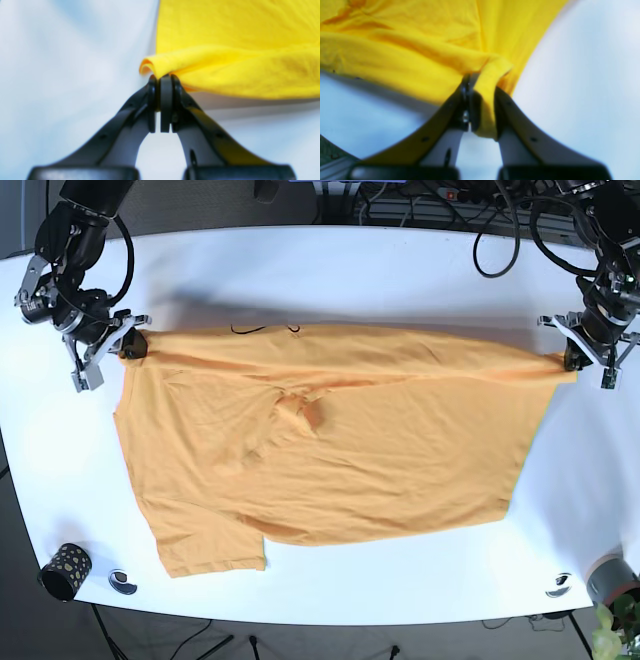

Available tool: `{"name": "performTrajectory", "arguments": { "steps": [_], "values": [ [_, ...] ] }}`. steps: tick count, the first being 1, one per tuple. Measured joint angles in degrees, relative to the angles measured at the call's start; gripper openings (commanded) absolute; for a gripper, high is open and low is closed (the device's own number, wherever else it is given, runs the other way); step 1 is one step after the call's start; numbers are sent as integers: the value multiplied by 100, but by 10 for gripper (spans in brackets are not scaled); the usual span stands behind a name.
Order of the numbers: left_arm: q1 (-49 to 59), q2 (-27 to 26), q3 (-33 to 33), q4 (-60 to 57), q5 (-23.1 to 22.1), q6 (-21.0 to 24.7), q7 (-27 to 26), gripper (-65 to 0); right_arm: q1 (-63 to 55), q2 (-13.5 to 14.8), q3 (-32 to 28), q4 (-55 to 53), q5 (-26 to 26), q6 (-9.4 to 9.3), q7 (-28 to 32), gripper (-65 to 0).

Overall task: Fold the T-shirt properly
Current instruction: 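Lay the shirt flat and release it from both grippers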

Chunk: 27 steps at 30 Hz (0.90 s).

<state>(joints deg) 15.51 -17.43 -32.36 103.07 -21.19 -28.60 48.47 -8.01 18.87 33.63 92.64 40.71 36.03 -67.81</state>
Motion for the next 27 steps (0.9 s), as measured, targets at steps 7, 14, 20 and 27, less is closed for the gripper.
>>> {"name": "performTrajectory", "arguments": {
  "steps": [7, 14, 20, 27],
  "values": [
    [-26, -20, -26, 0, 13, -44, -4, -646, -63, -15, 0, -2, -17, 0, -15, -650],
    [-345, -26, -26, -87, 9, -61, 2, -646, -149, 17, 4, 0, -13, 0, 13, -644],
    [-330, -24, -26, -160, 15, -63, 20, -643, -313, -11, 4, 0, 2, -2, -28, -633],
    [-428, -24, -11, -439, 13, -63, -2, -642, -389, -15, 4, 94, -26, -22, -2, -317]
  ]
}}
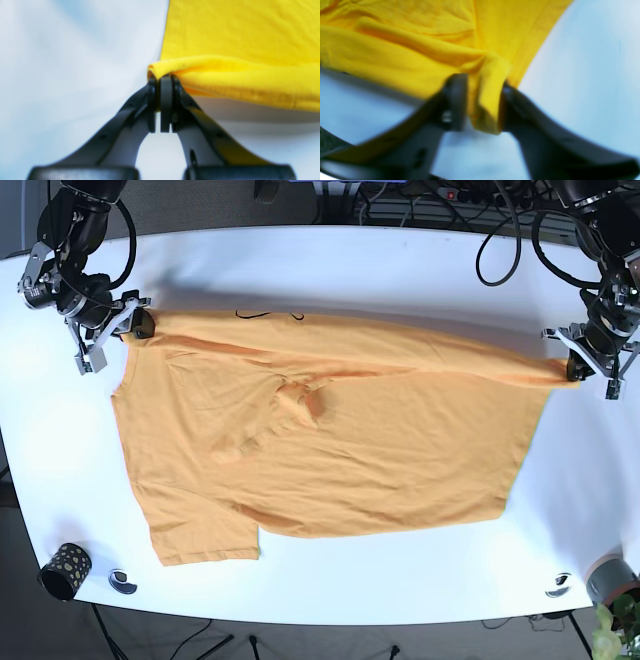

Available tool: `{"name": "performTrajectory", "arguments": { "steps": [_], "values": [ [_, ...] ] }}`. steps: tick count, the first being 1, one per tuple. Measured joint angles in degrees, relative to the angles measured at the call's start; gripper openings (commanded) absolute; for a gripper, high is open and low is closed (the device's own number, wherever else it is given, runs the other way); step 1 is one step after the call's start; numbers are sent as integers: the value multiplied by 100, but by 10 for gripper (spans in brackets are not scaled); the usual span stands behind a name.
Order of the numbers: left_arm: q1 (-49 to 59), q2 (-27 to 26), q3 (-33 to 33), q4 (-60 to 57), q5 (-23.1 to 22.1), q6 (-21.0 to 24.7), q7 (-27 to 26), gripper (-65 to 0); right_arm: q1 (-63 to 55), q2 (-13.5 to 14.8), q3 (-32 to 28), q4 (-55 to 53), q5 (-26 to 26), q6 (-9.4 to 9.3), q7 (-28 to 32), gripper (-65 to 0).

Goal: Fold the T-shirt properly

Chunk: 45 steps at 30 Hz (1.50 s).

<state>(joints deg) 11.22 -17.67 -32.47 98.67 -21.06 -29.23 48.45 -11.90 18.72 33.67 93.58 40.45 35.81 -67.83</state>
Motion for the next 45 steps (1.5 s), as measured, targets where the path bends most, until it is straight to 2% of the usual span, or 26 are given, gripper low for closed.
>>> {"name": "performTrajectory", "arguments": {
  "steps": [1, 3, 7, 11, 13, 17, 20, 21, 26, 28, 33, 39, 45],
  "values": [
    [-26, 0, 0, -52, 11, 0, 15, -642, -9, 0, 0, 39, -15, 2, -20, -263],
    [-120, -2, 2, -166, 2, 0, 15, -640, -7, 0, 0, 151, 15, 2, -26, -219],
    [-339, 0, 15, -238, 4, 0, 33, -628, 9, 0, 4, 216, 11, 2, 9, -212],
    [-577, -181, 363, -238, 20, 4, 39, -525, 7, 0, 2, 214, 7, 2, 4, -212],
    [-710, -286, 564, -238, 0, 2, 22, -497, 37, 0, 2, 214, 7, 2, 2, -212],
    [-953, -319, 605, -350, -20, 4, 0, -453, 114, 0, 0, 210, 11, 2, 7, -212],
    [-1154, -343, 625, -754, 44, 7, 2, -371, 122, 0, 0, 210, 24, 2, 7, -212],
    [-1228, -348, 627, -933, 118, 2, 2, -336, 133, 0, -2, 210, 9, 2, 7, -212],
    [-1541, -341, 625, -1661, 1165, -2, 2, -183, 229, -9, 0, 210, 33, 24, -13, -212],
    [-1617, -345, 627, -1832, 1342, -28, -2, -135, 247, -11, 0, 210, 31, 22, -7, -212],
    [-1659, -380, 623, -1912, 1344, -590, -177, -101, 319, -15, -4, 310, 9, 22, -39, -212],
    [-1797, -396, 367, -1766, 1325, -684, -227, -97, 474, -136, -417, 664, 13, 24, -7, -212],
    [-1897, -479, 313, -1561, 938, -678, -293, -97, 1058, -240, -667, 302, 7, 20, -2, -212]
  ]
}}
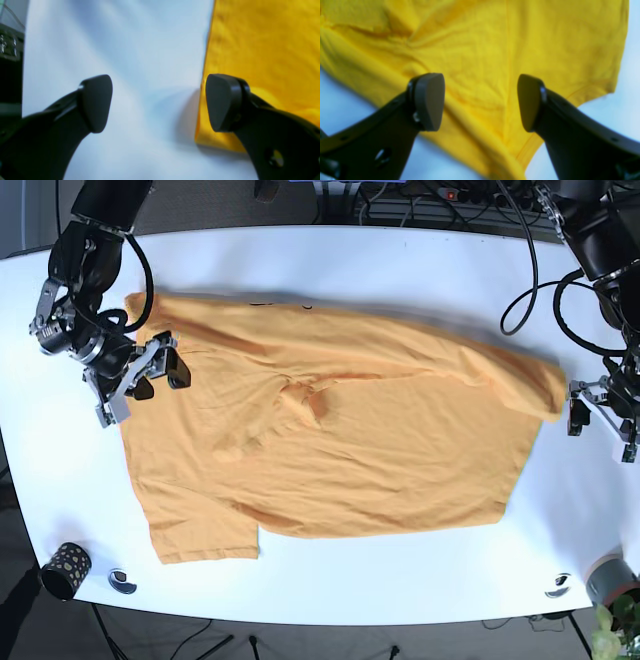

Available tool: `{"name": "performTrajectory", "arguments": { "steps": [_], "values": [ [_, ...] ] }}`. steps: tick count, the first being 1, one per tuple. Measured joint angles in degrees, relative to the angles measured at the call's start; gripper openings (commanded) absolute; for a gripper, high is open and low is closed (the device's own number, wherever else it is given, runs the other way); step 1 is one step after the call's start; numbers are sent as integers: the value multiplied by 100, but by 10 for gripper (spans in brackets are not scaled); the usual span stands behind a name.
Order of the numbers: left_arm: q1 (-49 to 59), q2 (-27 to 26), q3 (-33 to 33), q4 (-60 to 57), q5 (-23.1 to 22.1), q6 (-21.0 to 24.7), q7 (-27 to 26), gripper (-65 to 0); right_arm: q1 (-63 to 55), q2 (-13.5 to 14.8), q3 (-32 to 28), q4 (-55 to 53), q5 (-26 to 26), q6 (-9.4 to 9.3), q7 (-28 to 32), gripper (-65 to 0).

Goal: Fold the T-shirt properly

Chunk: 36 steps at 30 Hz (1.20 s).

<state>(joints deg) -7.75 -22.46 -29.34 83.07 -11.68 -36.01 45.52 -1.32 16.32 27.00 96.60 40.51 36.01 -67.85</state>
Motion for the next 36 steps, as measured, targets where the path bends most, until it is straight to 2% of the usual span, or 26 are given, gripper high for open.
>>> {"name": "performTrajectory", "arguments": {
  "steps": [8, 9, 13, 15, 18, 22, 28, 30, 36],
  "values": [
    [365, 55, 26, 39, -9, -9, 46, -101, 1163, -114, -42, -1738, -127, -46, 11, -211],
    [407, 52, 22, 92, 9, -7, 98, -101, 1285, -111, -46, -1934, -120, 0, 13, -211],
    [562, 72, 46, 391, -42, -7, 107, -101, 1827, -149, -55, -2599, -691, 4, 59, -209],
    [643, 63, 140, 474, -74, -7, 2, -103, 2070, -175, -208, -2793, -1097, -15, 282, -211],
    [793, 85, 262, 494, -72, -7, 9, -103, 2310, -216, -651, -2981, -1346, -13, 695, -211],
    [927, 96, 273, 494, -35, -7, 31, -103, 2535, -334, -1108, -3464, -1397, 4, 1215, -211],
    [949, 87, 267, 494, -42, -7, 26, -103, 2662, -282, -1499, -4411, -1488, -42, 1899, -211],
    [949, 87, 267, 494, -39, -7, 26, -103, 2649, -258, -1659, -4498, -1486, -39, 2164, -211],
    [1016, 87, 262, 494, -37, -7, 26, -103, 2662, -286, -2081, -4496, -1482, -39, 2439, -212]
  ]
}}
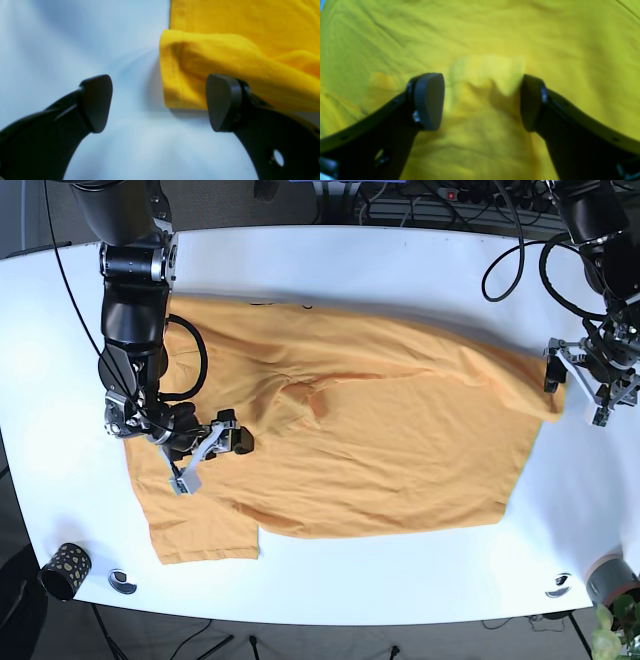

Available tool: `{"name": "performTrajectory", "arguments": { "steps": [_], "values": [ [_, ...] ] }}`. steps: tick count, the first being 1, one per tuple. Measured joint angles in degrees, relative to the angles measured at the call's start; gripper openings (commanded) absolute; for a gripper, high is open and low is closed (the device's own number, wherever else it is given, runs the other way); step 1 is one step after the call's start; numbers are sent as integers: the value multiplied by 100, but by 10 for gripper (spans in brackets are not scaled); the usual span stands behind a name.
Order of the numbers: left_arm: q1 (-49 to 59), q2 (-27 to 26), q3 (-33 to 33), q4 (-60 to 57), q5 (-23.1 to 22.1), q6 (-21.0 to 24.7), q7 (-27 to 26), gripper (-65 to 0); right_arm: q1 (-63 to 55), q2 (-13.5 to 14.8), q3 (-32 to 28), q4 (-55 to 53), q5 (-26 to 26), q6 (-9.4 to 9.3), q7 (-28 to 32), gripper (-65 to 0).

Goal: Fold the T-shirt properly

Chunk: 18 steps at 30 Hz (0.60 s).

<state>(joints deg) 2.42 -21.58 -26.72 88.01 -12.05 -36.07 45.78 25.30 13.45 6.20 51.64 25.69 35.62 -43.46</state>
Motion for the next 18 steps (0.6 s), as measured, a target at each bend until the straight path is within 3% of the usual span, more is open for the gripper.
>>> {"name": "performTrajectory", "arguments": {
  "steps": [4, 6, 7, 12, 14, 18],
  "values": [
    [44, 0, 0, 0, 2, 0, 2, -103, -31, -9, -55, -7, -7, -2, 251, -216],
    [42, 26, 0, 0, 11, 0, 2, -103, -50, -9, -52, -13, -2, -4, 452, -247],
    [42, 48, 0, 0, 13, 0, 0, -103, -68, -7, -52, -13, -7, -20, 518, -284],
    [44, 120, 0, 0, 11, 0, 2, -103, -164, 4, -52, -33, -4, -22, 787, -599],
    [39, 118, 0, 0, 11, 0, 0, -103, -175, 4, -52, -37, -7, -22, 772, -650],
    [37, 111, 0, 0, 17, 0, 2, -103, -160, 4, -52, -33, -4, -9, 789, -644]
  ]
}}
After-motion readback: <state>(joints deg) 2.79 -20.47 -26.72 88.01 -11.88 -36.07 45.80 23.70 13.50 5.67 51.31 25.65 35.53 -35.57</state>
